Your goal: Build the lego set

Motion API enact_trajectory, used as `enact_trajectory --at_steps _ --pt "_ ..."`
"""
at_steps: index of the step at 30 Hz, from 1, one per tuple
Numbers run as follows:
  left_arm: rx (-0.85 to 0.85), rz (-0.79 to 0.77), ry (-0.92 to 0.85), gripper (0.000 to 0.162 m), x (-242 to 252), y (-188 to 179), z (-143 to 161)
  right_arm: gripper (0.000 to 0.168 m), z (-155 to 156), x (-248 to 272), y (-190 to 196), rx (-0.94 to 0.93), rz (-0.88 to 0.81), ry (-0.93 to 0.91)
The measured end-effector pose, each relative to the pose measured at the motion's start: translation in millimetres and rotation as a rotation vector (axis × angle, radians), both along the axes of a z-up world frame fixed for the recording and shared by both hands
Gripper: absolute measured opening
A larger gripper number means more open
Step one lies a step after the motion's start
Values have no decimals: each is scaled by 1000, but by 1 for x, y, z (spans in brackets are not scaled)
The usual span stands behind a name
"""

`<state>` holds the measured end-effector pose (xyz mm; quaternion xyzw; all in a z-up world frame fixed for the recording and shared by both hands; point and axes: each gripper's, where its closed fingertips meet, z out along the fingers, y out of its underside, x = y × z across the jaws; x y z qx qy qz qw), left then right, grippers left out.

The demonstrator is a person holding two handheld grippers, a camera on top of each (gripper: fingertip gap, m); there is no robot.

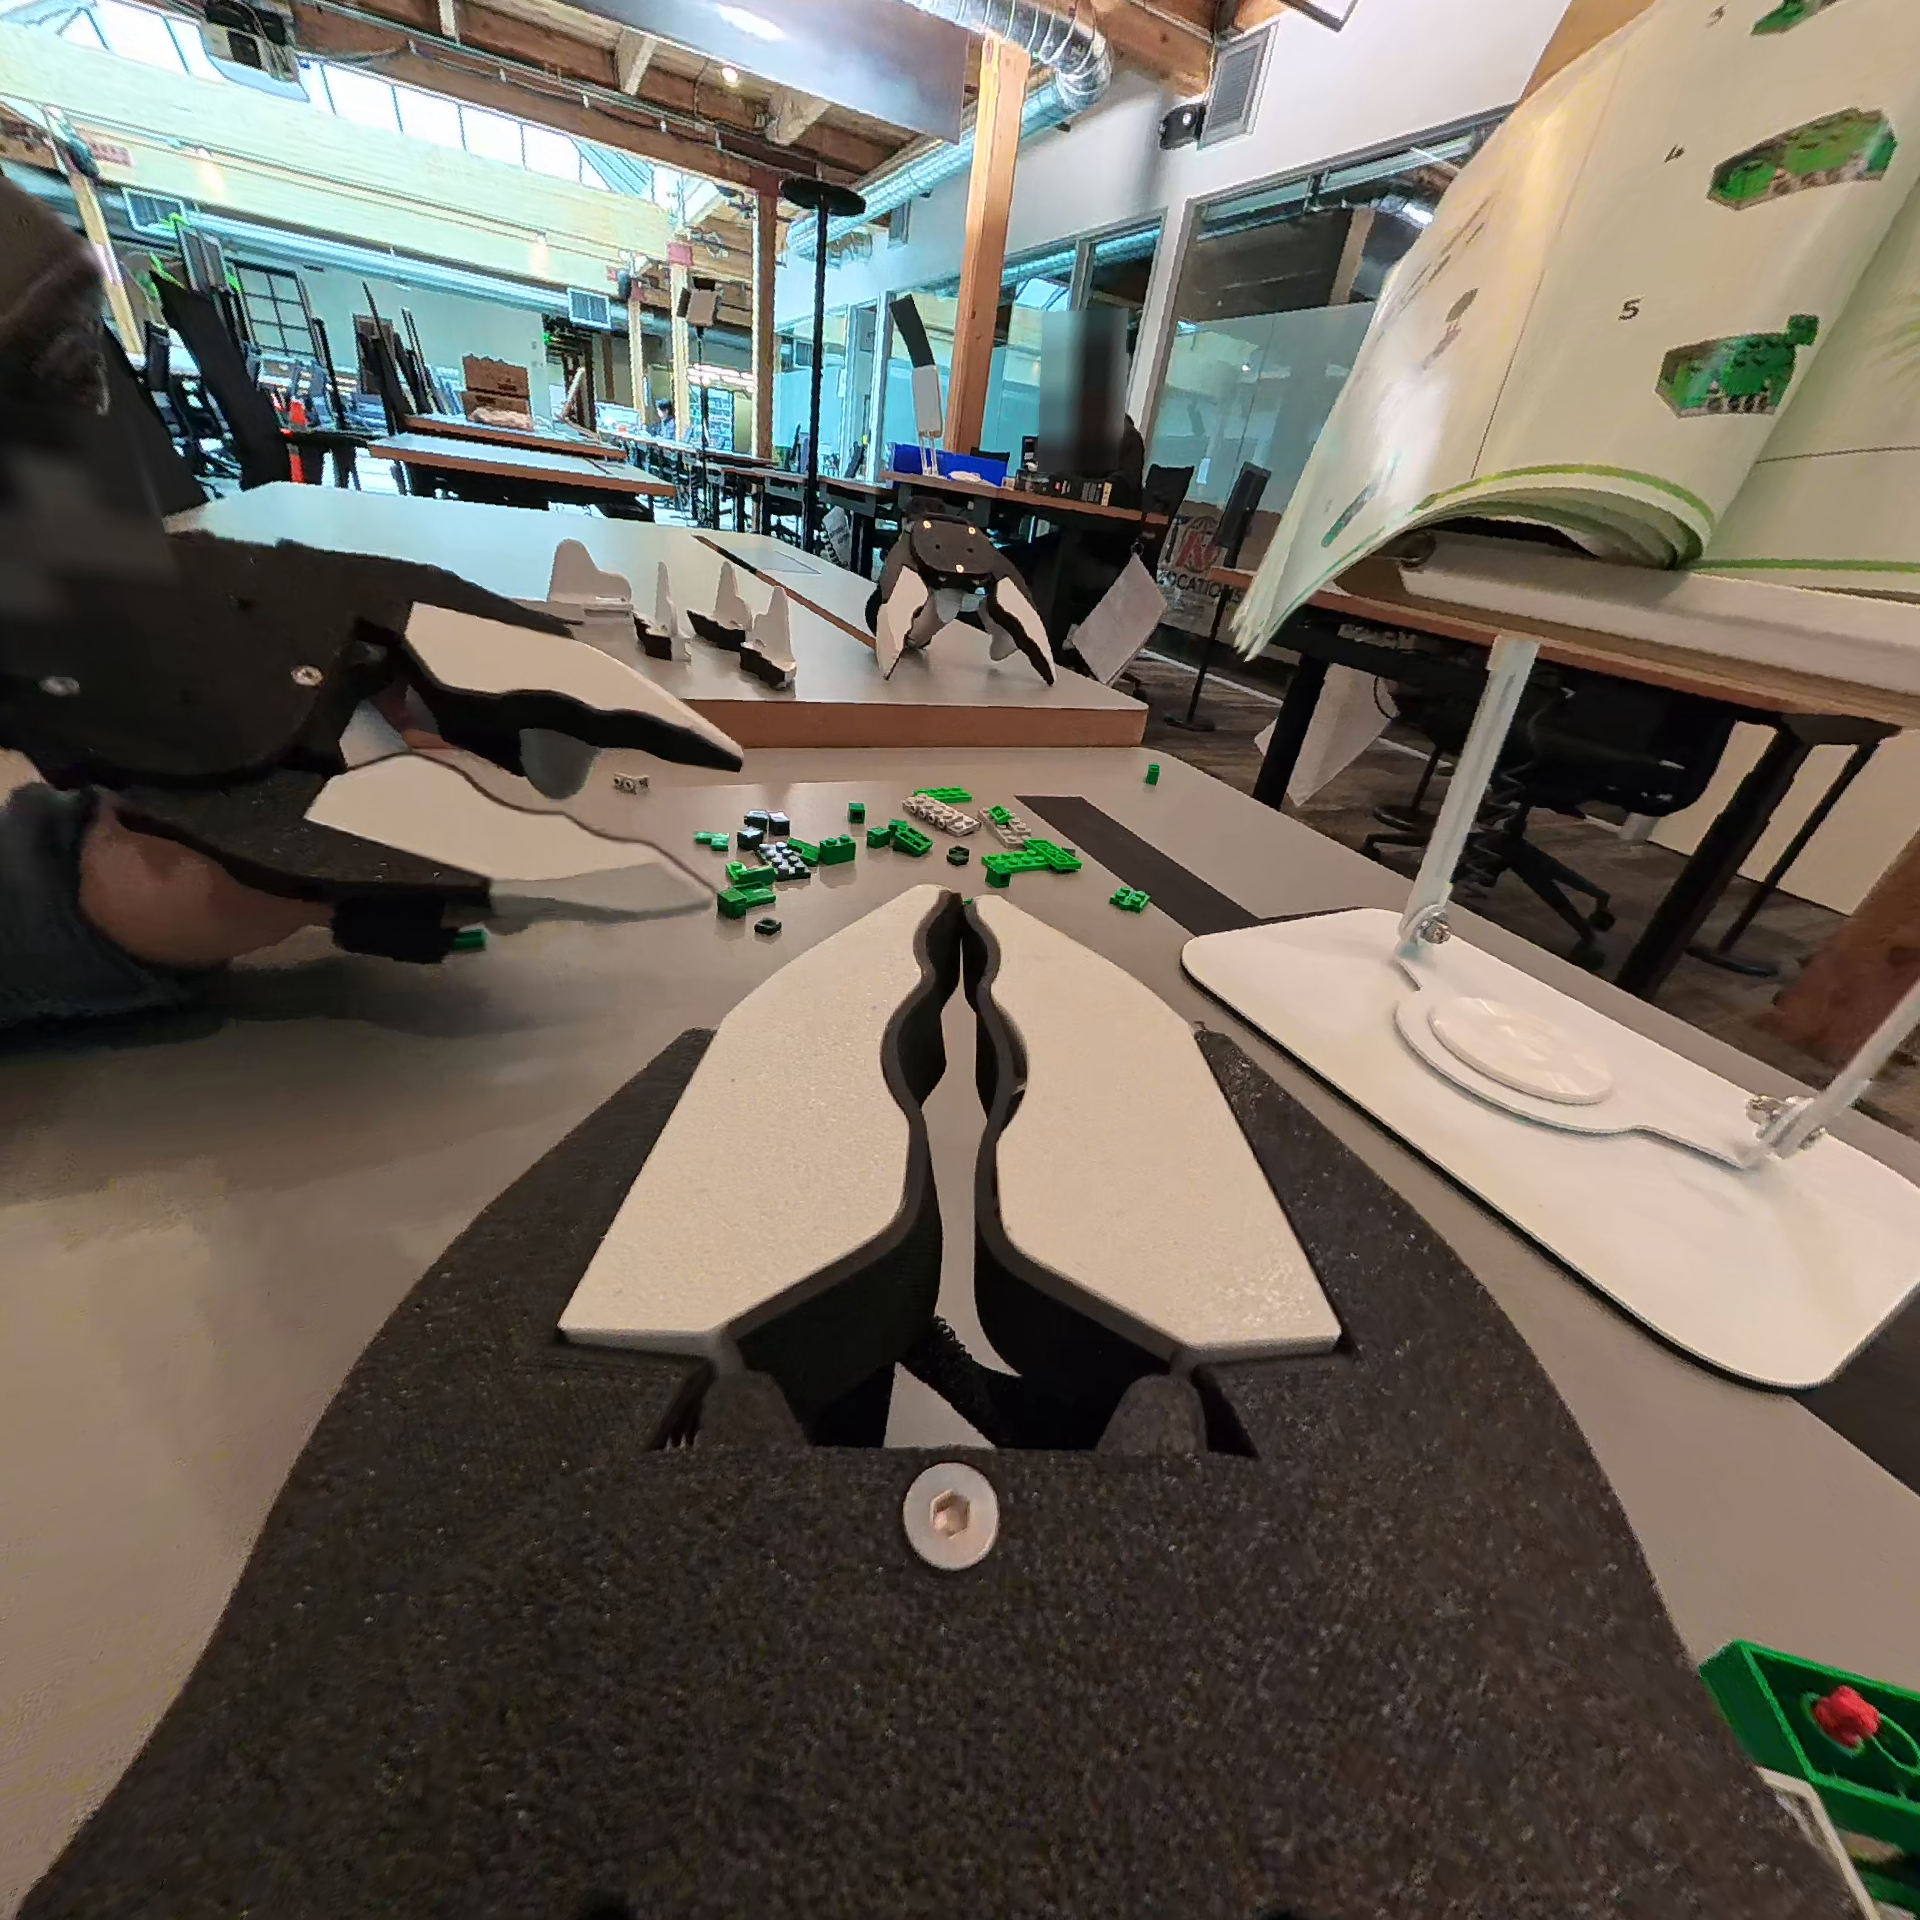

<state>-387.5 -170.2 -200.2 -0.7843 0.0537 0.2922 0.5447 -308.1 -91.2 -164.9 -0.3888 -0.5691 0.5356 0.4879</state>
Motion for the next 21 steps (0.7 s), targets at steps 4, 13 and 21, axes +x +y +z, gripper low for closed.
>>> enact_trajectory --at_steps 4,13,21 --pt "-157 -48 -132 47 21 11 -25 0 -1 -1 -3 34 -1 -2" --pt "-230 -146 -270 0 30 -1 -24 0 -61 -13 -29 310 73 -463" --pt "-247 -195 -432 0 35 -4 -29 0 -93 -8 -47 309 101 -747"
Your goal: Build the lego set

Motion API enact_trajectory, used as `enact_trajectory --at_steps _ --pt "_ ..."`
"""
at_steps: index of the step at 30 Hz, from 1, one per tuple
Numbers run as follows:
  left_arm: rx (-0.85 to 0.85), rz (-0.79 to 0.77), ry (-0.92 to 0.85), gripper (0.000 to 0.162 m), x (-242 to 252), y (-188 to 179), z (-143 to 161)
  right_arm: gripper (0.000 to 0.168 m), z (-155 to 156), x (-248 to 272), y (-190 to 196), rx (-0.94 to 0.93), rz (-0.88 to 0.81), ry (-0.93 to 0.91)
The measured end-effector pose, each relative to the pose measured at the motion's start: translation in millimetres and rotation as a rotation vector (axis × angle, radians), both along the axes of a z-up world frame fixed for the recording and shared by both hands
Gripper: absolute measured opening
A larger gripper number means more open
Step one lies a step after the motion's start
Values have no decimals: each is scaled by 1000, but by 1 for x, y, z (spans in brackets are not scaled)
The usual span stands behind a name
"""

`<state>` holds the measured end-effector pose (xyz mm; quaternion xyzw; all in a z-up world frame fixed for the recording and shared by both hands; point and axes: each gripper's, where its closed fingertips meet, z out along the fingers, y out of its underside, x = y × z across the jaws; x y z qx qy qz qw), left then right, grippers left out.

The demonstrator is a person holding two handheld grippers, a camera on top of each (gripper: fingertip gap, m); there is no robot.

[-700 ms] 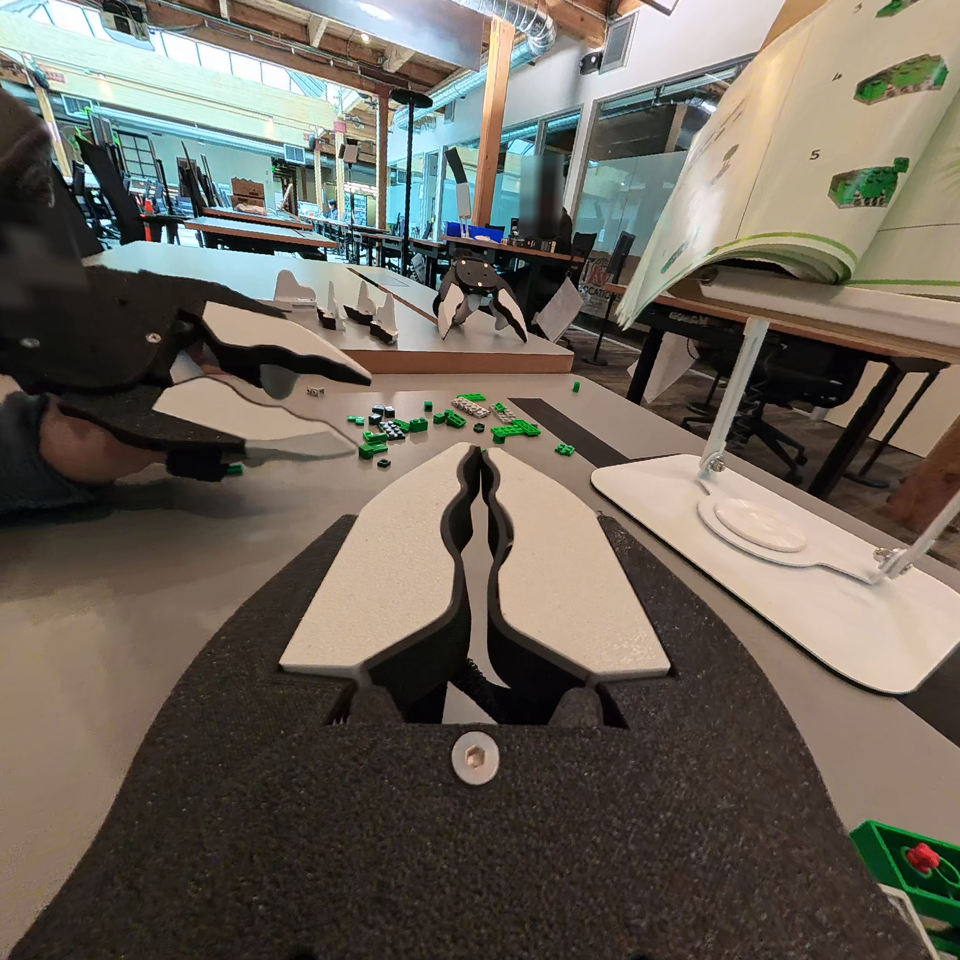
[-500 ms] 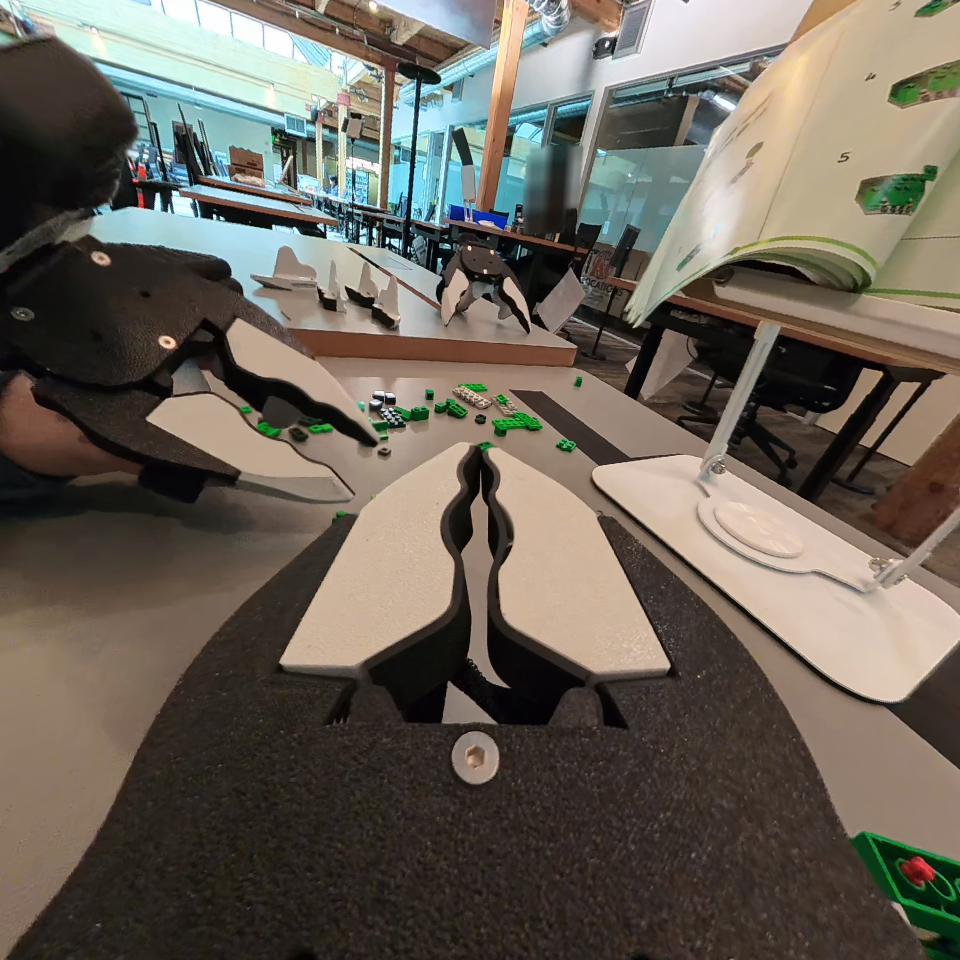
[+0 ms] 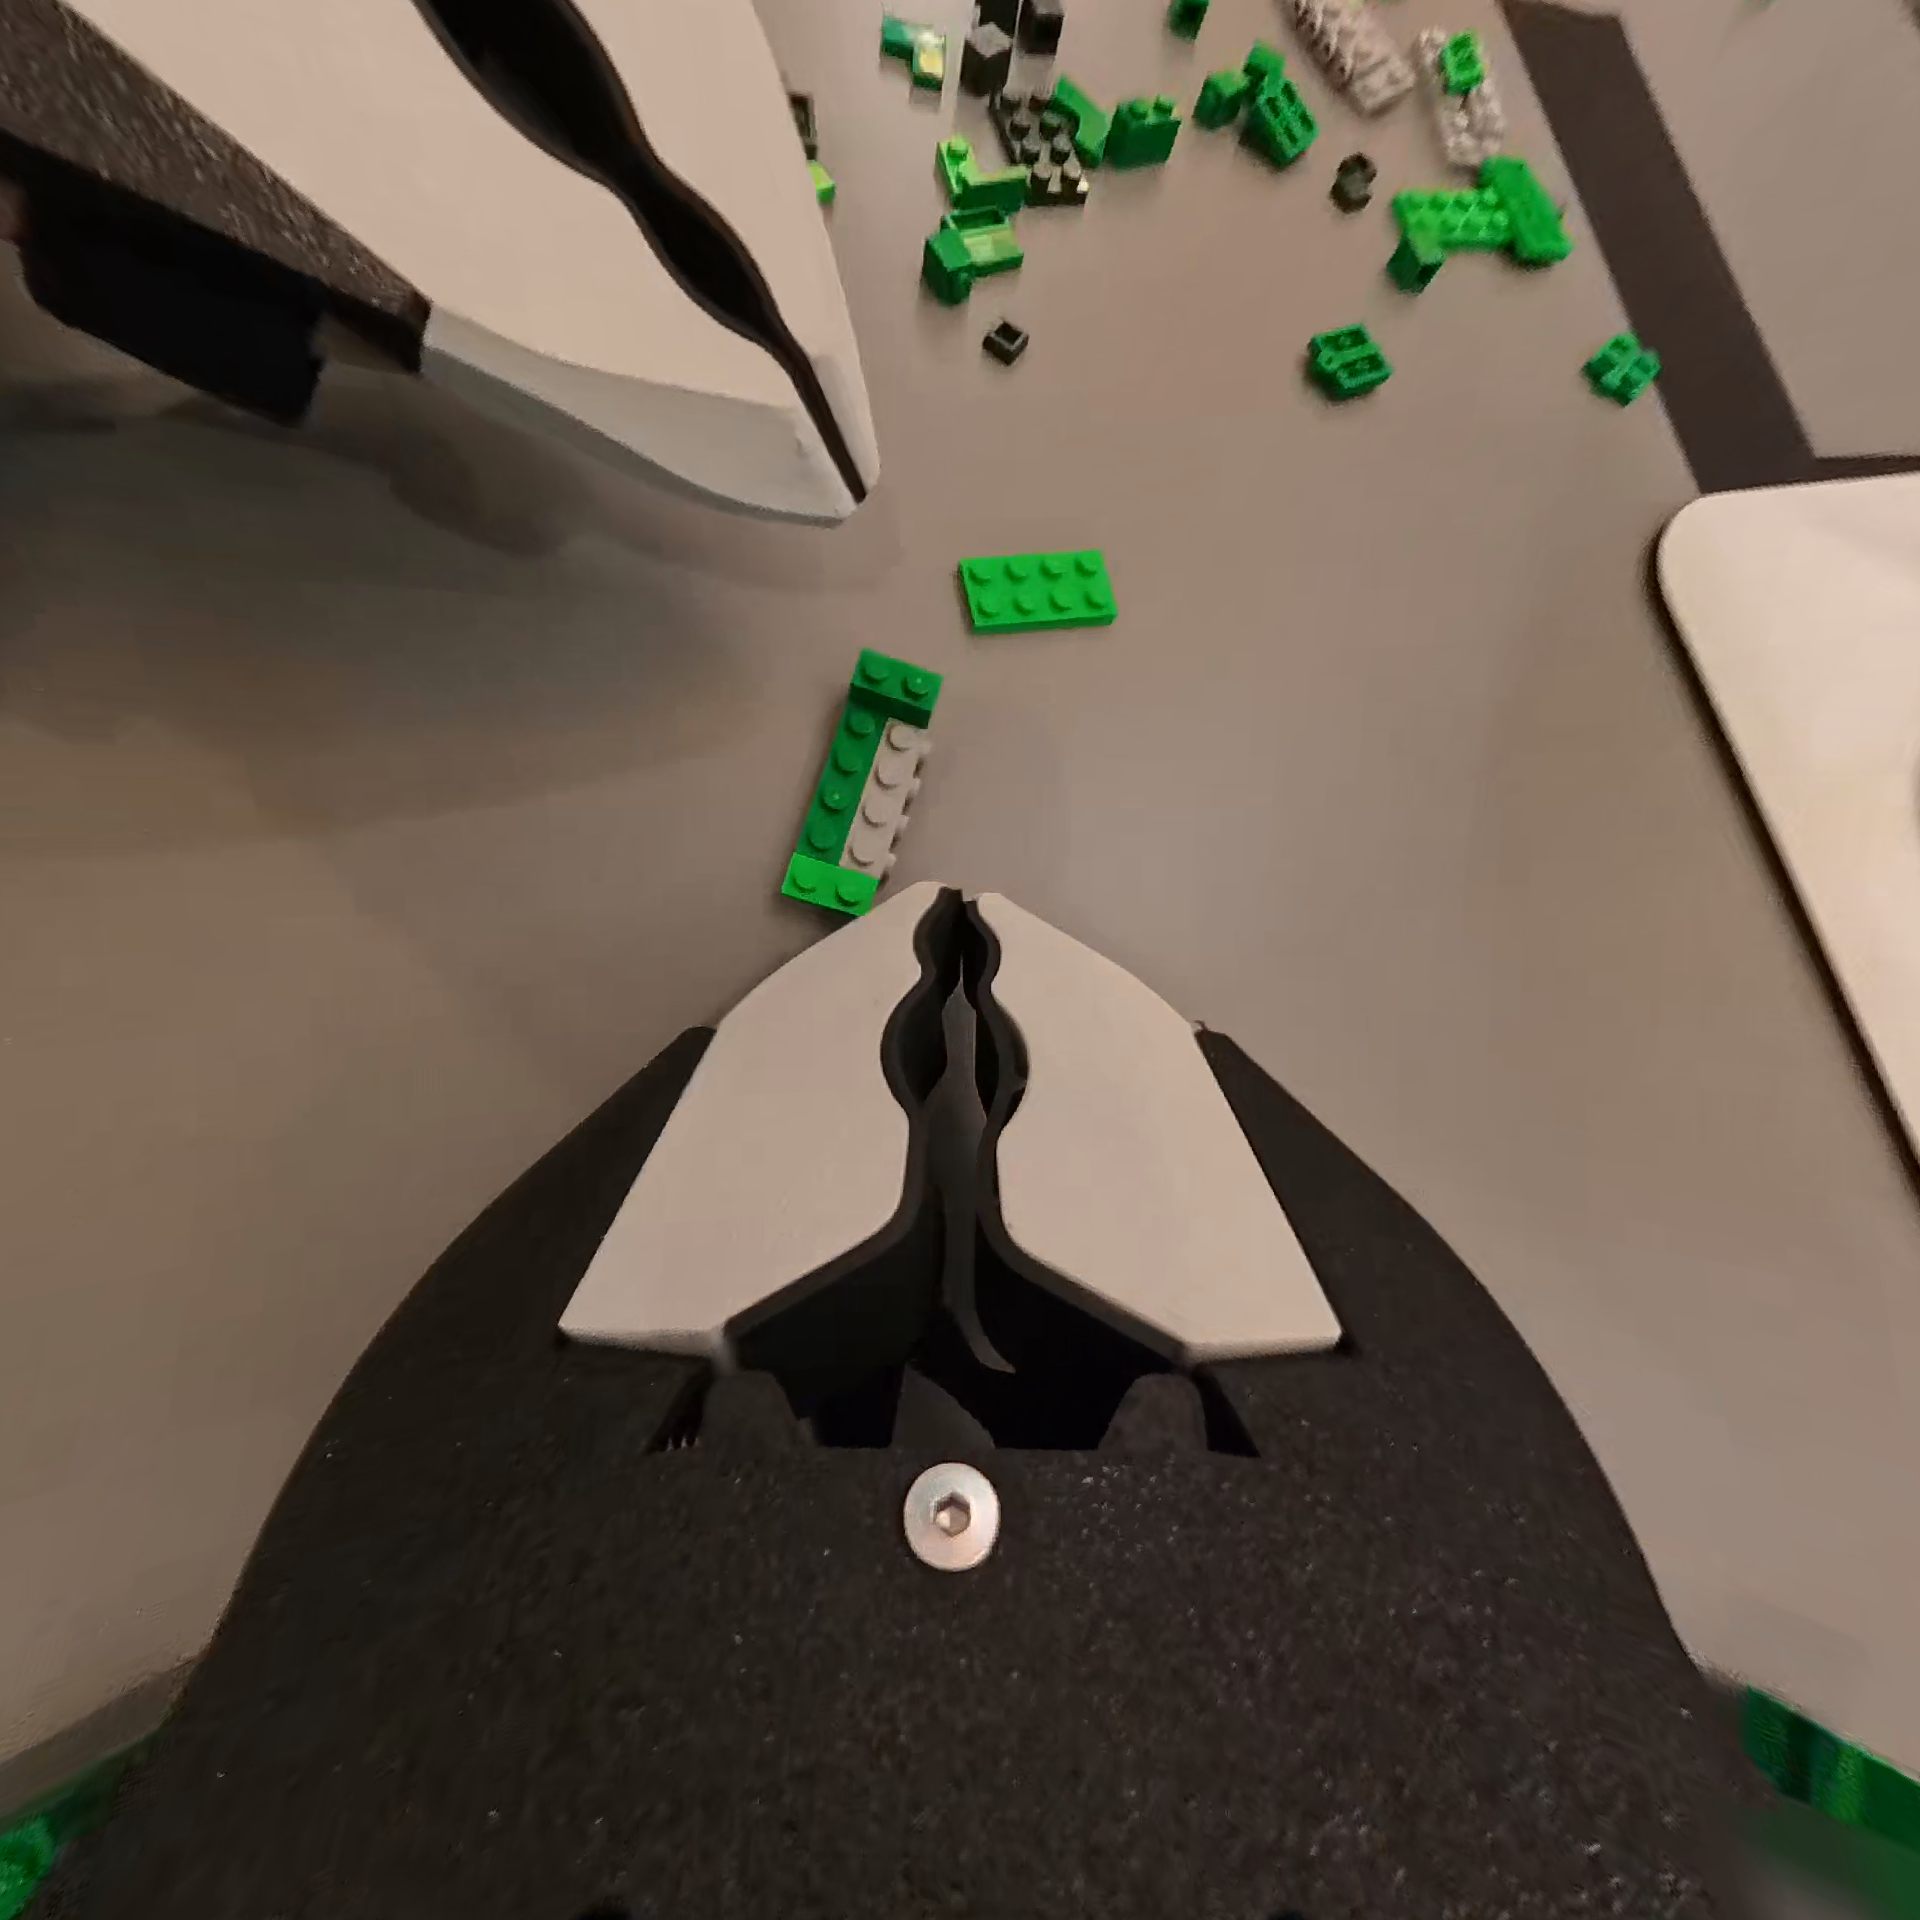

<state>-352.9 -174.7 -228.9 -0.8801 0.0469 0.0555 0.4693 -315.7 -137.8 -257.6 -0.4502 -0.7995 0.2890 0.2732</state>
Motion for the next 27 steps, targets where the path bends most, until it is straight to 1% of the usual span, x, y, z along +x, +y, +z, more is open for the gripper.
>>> enact_trajectory --at_steps 4,11,14,16,17,20,21,23,24,26,27 --pt "-6 32 14 0 -6 -2 -1 0 -6 2 -2 -29 -27 -63" --pt "20 120 6 0 -21 -7 3 0 -9 2 -18 -47 4 -72" --pt "28 138 -19 0 -24 -8 2 0 -7 6 -49 -102 137 -61" --pt "18 137 -44 0 -24 -8 -1 0 -1 3 -49 -102 135 -8" --pt "9 137 -55 0 -23 -9 -2 0 5 -2 -42 -80 108 47" --pt "-48 170 -95 0 -23 -11 -7 0 33 -15 -1 -7 -50 279" --pt "-76 184 -115 19 -22 -12 -9 0 42 -16 13 16 -101 353" --pt "-119 189 -164 48 -14 -12 -12 0 57 -15 37 64 -188 493" --pt "-124 183 -179 58 -10 -11 -11 0 61 -14 45 87 -212 542" --pt "-115 173 -204 65 -2 -9 -6 0 62 -14 58 129 -252 586" --pt "-107 169 -214 64 3 -7 -4 0 61 -15 61 131 -265 585"
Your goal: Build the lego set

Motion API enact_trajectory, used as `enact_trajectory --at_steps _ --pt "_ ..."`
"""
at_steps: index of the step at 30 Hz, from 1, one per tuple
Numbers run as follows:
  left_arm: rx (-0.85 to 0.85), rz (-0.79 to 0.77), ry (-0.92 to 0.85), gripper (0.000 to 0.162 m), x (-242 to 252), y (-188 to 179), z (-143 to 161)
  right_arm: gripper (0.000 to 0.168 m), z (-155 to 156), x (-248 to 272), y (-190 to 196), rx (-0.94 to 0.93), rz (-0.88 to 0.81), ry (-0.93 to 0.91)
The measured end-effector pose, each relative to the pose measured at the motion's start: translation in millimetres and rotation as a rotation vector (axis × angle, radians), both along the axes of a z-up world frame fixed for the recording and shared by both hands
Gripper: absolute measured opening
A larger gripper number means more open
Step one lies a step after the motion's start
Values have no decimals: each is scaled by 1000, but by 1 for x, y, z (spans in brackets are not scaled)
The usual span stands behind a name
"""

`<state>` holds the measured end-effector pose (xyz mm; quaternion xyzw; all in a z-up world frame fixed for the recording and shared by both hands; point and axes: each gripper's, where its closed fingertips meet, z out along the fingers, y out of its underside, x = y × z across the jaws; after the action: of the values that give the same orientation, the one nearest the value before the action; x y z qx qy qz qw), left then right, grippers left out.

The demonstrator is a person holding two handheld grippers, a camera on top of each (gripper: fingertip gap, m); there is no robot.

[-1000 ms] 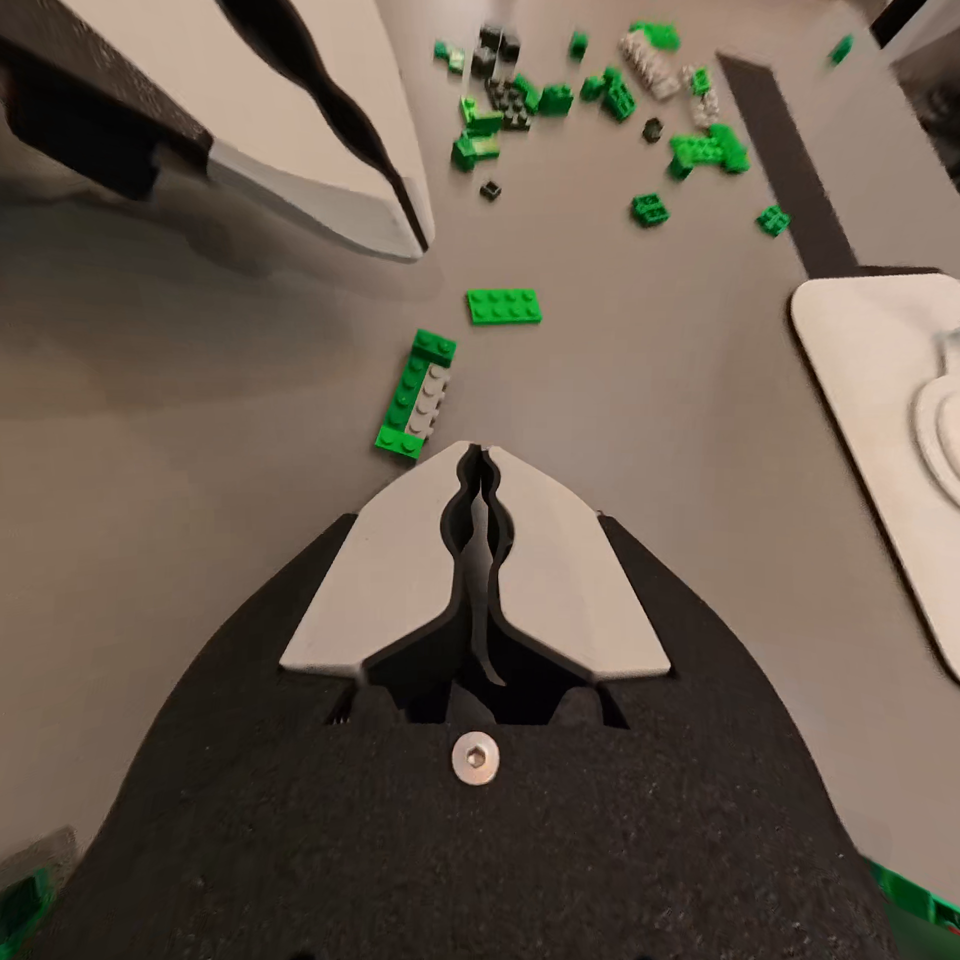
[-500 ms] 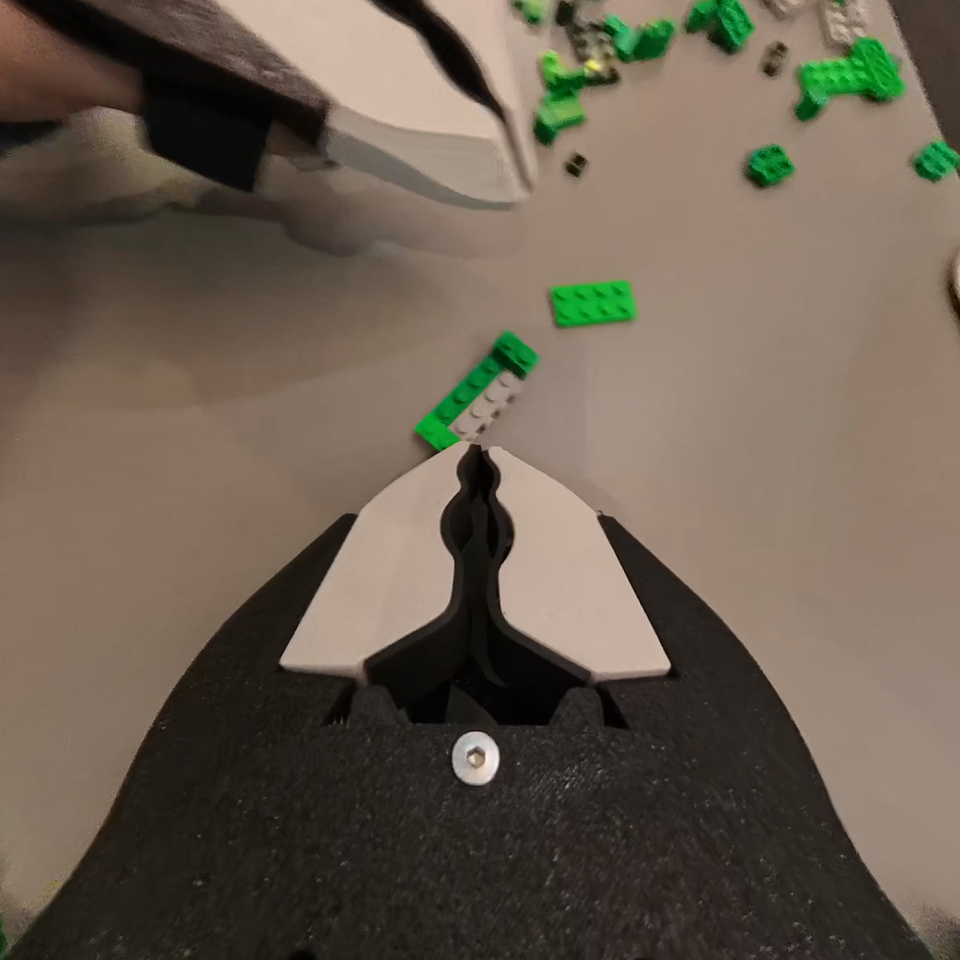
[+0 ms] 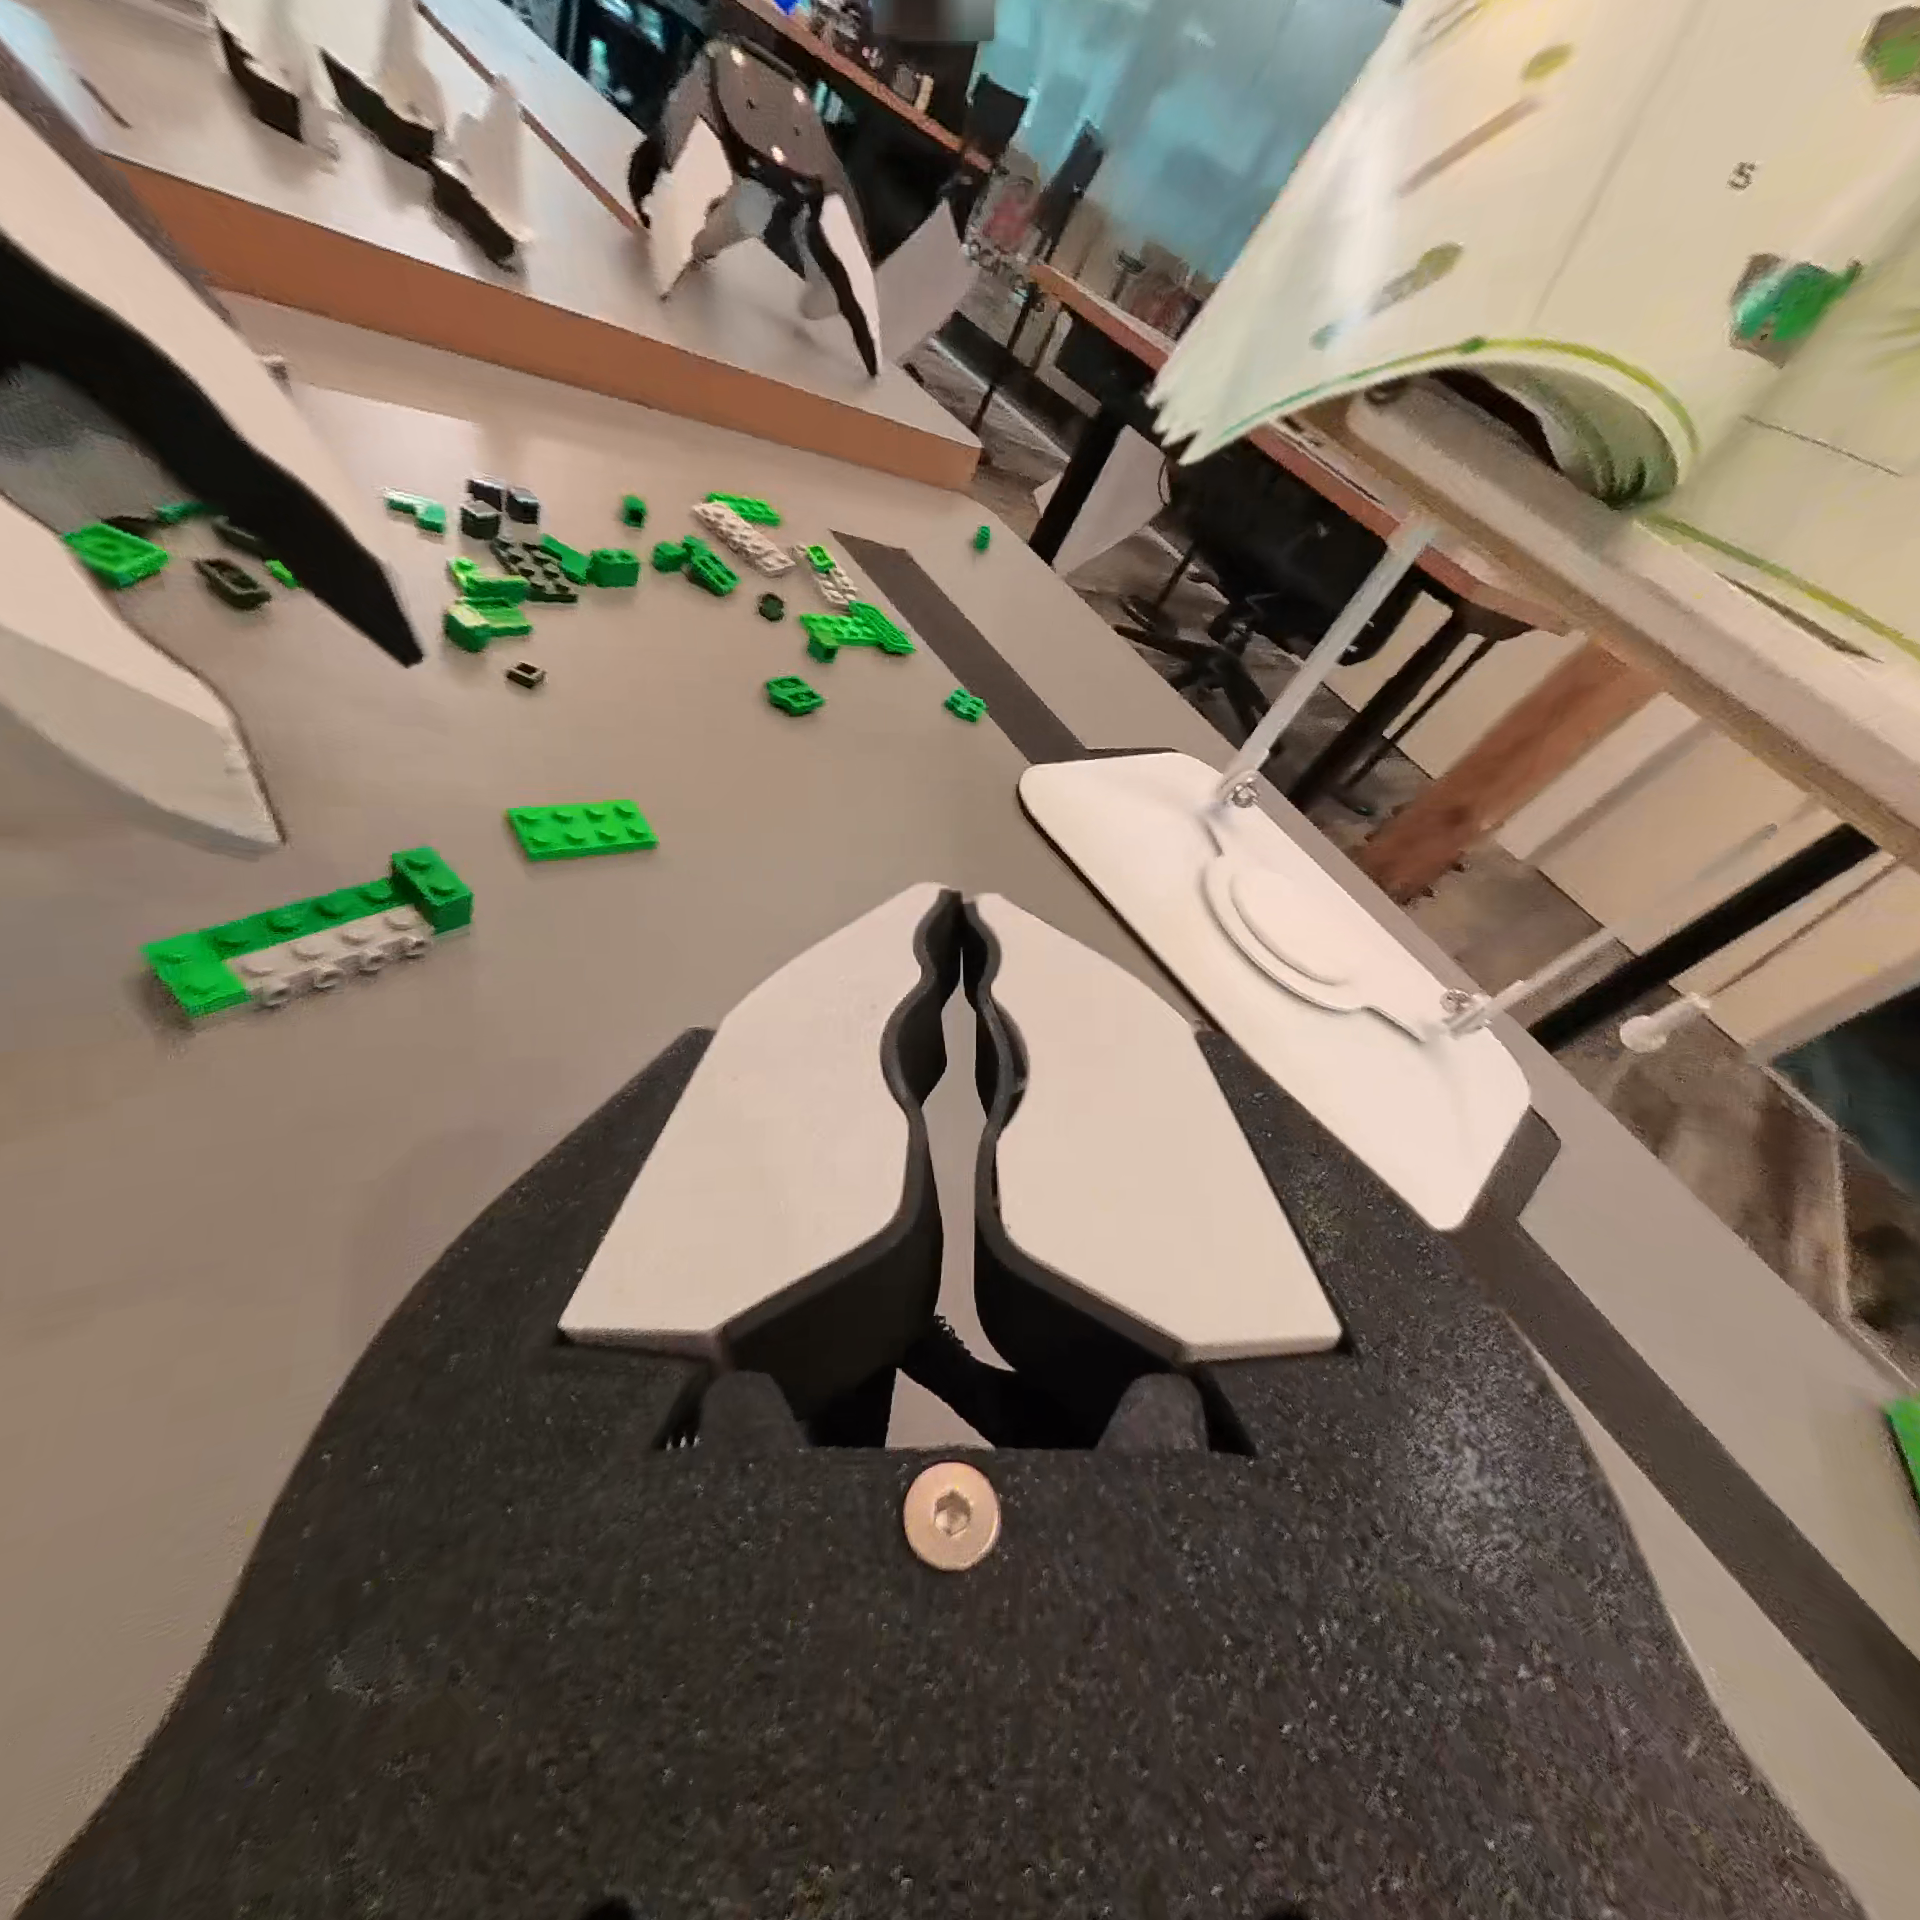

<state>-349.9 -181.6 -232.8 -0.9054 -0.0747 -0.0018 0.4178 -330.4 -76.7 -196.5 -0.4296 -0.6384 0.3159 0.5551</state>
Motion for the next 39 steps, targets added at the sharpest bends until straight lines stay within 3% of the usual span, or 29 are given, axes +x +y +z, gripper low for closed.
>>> enact_trajectory --at_steps 14,27,32,36,39 --pt "-230 18 190 58 9 -1 -30 0 -5 -3 -9 33 27 -16" --pt "-208 -44 41 27 10 -7 -33 0 -4 -2 -10 32 34 -8" --pt "-182 -214 36 23 24 -6 -31 0 0 -1 -8 7 32 19" --pt "-189 -565 140 23 50 -13 -33 0 4 1 -6 -13 36 50" --pt "-186 -730 237 23 57 -12 -32 0 6 1 -5 -25 36 61"
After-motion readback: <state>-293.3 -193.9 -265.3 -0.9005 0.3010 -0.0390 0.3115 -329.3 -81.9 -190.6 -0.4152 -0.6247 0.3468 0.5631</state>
